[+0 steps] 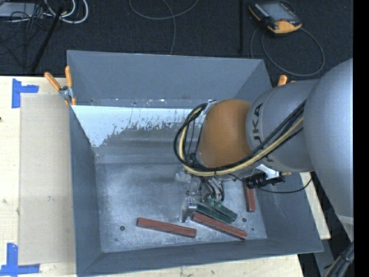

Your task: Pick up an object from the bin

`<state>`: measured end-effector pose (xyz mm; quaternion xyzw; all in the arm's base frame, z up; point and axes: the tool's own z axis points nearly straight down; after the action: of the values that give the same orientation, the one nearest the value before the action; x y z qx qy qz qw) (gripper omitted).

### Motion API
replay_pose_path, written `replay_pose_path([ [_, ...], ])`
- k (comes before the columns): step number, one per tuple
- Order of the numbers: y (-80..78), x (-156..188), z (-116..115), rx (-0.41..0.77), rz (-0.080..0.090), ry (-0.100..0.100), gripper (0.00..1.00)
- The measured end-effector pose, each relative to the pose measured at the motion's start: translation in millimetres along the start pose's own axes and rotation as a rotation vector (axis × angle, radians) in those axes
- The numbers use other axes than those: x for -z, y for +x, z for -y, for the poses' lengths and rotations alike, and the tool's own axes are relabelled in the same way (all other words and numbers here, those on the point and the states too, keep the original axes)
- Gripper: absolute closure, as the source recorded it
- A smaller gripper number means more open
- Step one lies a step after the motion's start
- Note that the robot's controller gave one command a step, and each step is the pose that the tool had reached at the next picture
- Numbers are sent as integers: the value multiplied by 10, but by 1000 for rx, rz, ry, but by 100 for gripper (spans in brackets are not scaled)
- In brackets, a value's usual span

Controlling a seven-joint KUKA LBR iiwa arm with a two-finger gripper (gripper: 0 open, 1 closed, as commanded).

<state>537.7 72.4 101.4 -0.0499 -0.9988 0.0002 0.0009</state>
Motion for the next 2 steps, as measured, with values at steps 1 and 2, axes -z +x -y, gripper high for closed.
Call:
replay_pose_path([
  [1, 206, 5, -21, 87, 4, 0, 0],
  [2, 475, -195, -50, 248, -1, 0, 0],
])
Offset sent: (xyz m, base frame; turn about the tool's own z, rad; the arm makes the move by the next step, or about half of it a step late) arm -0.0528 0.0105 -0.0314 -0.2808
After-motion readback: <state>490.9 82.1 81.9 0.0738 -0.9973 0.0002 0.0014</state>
